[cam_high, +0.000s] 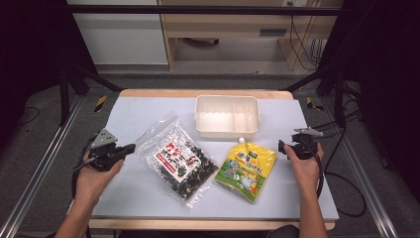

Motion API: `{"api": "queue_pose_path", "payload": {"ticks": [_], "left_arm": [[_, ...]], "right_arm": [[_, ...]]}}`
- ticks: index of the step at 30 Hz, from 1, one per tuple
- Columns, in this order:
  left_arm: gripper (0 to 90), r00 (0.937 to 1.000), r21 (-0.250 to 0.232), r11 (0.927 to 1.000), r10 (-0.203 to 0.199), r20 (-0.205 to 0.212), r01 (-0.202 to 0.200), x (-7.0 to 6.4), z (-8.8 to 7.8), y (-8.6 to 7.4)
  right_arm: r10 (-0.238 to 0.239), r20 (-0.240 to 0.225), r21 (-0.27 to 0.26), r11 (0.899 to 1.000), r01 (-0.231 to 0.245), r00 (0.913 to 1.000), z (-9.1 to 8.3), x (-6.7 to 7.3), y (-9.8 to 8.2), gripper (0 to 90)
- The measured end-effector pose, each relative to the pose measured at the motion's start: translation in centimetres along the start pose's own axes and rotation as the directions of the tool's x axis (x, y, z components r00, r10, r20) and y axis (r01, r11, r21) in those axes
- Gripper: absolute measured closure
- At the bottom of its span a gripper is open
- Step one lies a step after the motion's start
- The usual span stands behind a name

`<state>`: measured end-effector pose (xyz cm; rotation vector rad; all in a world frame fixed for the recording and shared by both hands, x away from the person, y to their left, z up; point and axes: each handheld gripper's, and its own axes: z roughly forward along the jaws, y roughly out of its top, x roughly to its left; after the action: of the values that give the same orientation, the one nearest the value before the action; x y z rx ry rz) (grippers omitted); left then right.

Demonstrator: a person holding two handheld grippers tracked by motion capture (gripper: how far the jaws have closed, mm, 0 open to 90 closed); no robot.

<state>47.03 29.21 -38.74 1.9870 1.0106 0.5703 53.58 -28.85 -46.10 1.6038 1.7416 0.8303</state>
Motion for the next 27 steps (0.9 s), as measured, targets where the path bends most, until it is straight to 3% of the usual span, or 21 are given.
{"api": "queue_pose_path", "payload": {"ticks": [1,6,10,11,12,14,17,19,20,22,23,24,25,26,27], "left_arm": [[89.9,0.9999,-0.008,0.9998,0.017,0.000,-0.017,-0.3,-0.4,0.3],[89.9,0.9987,-0.023,0.9984,0.051,0.004,-0.051,-0.8,-0.8,1.3],[89.9,0.9978,-0.025,0.9975,0.066,0.007,-0.066,-0.4,-0.2,2.4],[89.9,0.9979,-0.021,0.9978,0.063,0.013,-0.063,-0.2,0.0,2.7],[89.9,0.9977,-0.017,0.9982,0.059,0.033,-0.058,0.3,0.5,3.3],[89.9,0.9969,-0.009,0.9980,0.063,0.047,-0.062,0.6,0.7,3.9],[89.9,0.9948,0.002,0.9974,0.072,0.071,-0.072,0.9,1.1,5.2],[89.9,0.9923,0.007,0.9955,0.094,0.081,-0.094,0.8,1.3,6.4],[89.9,0.9923,0.007,0.9955,0.094,0.081,-0.094,0.8,1.3,6.4],[89.9,0.9904,0.013,0.9934,0.112,0.080,-0.114,0.5,1.5,7.4],[89.9,0.9893,0.015,0.9924,0.120,0.082,-0.122,0.4,1.6,7.7],[89.9,0.9880,0.013,0.9914,0.128,0.086,-0.130,0.2,1.6,8.1],[89.9,0.9867,0.013,0.9904,0.136,0.089,-0.138,0.1,1.6,8.5],[89.9,0.9851,0.013,0.9893,0.144,0.095,-0.145,0.0,1.6,8.9],[89.9,0.9841,0.010,0.9890,0.146,0.101,-0.148,-0.2,1.6,9.3]], "right_arm": [[-0.022,-0.028,-0.054,0.998,0.020,0.9994,-0.8,0.6,0.5,19.7],[-0.064,-0.064,-0.131,0.990,0.055,0.9959,-2.0,2.1,1.5,24.9],[-0.124,-0.106,-0.190,0.976,0.102,0.9867,-3.1,4.3,2.8,26.4],[-0.124,-0.106,-0.190,0.976,0.102,0.9867,-3.1,4.3,2.8,26.4],[-0.154,-0.121,-0.206,0.970,0.127,0.9806,-3.5,5.3,3.4,26.9],[-0.170,-0.133,-0.212,0.967,0.140,0.9764,-3.7,5.7,3.7,26.9],[-0.219,-0.176,-0.232,0.957,0.176,0.9596,-4.6,7.2,5.0,27.1],[-0.295,-0.219,-0.243,0.940,0.240,0.9302,-5.8,8.7,6.2,27.6],[-0.295,-0.219,-0.243,0.940,0.240,0.9302,-5.8,8.7,6.2,27.6],[-0.355,-0.247,-0.239,0.924,0.298,0.9017,-6.7,9.6,7.0,26.4],[-0.405,-0.277,-0.224,0.909,0.351,0.8714,-7.5,10.5,7.8,25.4],[-0.405,-0.277,-0.224,0.909,0.351,0.8714,-7.5,10.5,7.8,25.4],[-0.428,-0.295,-0.219,0.901,0.375,0.8543,-7.9,11.0,8.1,24.4],[-0.463,-0.335,-0.215,0.886,0.411,0.8207,-8.6,11.7,8.9,23.6],[-0.478,-0.352,-0.219,0.878,0.426,0.8047,-8.8,12.1,9.2,22.6]]}}
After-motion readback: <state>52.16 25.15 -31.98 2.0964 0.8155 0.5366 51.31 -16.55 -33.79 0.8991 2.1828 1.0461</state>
